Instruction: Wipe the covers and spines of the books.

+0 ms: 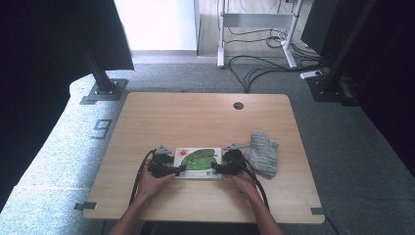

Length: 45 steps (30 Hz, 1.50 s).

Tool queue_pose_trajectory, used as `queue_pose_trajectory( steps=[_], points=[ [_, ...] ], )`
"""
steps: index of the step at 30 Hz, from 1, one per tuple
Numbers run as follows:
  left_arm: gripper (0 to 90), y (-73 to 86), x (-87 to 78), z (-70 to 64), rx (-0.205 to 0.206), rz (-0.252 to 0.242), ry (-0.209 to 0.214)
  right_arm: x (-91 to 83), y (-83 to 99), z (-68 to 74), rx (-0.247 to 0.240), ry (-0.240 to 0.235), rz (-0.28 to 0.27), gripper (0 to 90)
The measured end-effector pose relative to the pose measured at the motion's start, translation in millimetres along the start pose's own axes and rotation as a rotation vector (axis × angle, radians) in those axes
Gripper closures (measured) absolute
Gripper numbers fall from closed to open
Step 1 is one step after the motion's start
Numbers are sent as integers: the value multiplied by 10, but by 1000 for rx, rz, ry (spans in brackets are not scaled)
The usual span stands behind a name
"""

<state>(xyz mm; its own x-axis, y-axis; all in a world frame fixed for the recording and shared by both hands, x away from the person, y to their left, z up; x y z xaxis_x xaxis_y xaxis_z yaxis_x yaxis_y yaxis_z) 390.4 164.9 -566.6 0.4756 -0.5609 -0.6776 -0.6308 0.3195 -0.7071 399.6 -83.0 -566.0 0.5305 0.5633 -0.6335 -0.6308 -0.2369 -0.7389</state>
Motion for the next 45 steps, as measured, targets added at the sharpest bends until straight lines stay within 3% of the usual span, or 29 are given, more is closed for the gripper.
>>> queue_pose_trajectory(
  steps=[5, 8, 12, 16, 18, 21, 24, 27, 31, 35, 45],
  points=[
    [280, 20, -39, 13, -10, -17, 19, -141, -62, -25, 3, 12, -71, 371],
    [272, 43, -70, 1, -1, -17, 22, -301, -117, -99, -3, 54, -126, 367],
    [265, 107, -104, -27, 12, 1, 23, -532, -163, -333, -12, 176, -174, 352],
    [261, 148, -140, -42, 17, 4, 26, -746, -178, -645, 36, 287, -210, 319],
    [260, 167, -163, -57, 19, -1, 31, -828, -177, -765, 66, 318, -220, 294],
    [255, 198, -180, -83, 27, 8, 28, -859, -152, -957, 90, 412, -195, 232],
    [254, 234, -189, -112, 37, 14, 23, -803, -102, -1092, 122, 462, -161, 183],
    [254, 253, -196, -120, 42, 15, 21, -678, -15, -1186, 140, 482, -91, 163],
    [254, 259, -202, -124, 43, 10, 22, -516, 116, -1238, 123, 515, 0, 170],
    [254, 269, -201, -131, 48, 12, 21, -496, 139, -1238, 125, 525, -4, 202],
    [257, 280, -196, -153, 69, 12, 12, -528, 184, -1188, 102, 542, -55, 458]
  ],
)
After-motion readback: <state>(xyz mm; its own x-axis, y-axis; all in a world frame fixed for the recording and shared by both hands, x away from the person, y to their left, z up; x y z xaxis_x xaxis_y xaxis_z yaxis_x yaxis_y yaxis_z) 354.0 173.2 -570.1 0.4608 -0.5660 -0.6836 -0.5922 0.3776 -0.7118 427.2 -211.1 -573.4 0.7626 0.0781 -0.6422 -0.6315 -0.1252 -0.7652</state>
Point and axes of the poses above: each handheld gripper's, and its own axes: x roughly forward along the jaws, y roughly out of its underside, z roughly to its left, the point moved 4 cm from there along x, roughly forward along the jaws, and after that the axes turned 2 degrees about -z, right-handed, at the moved point
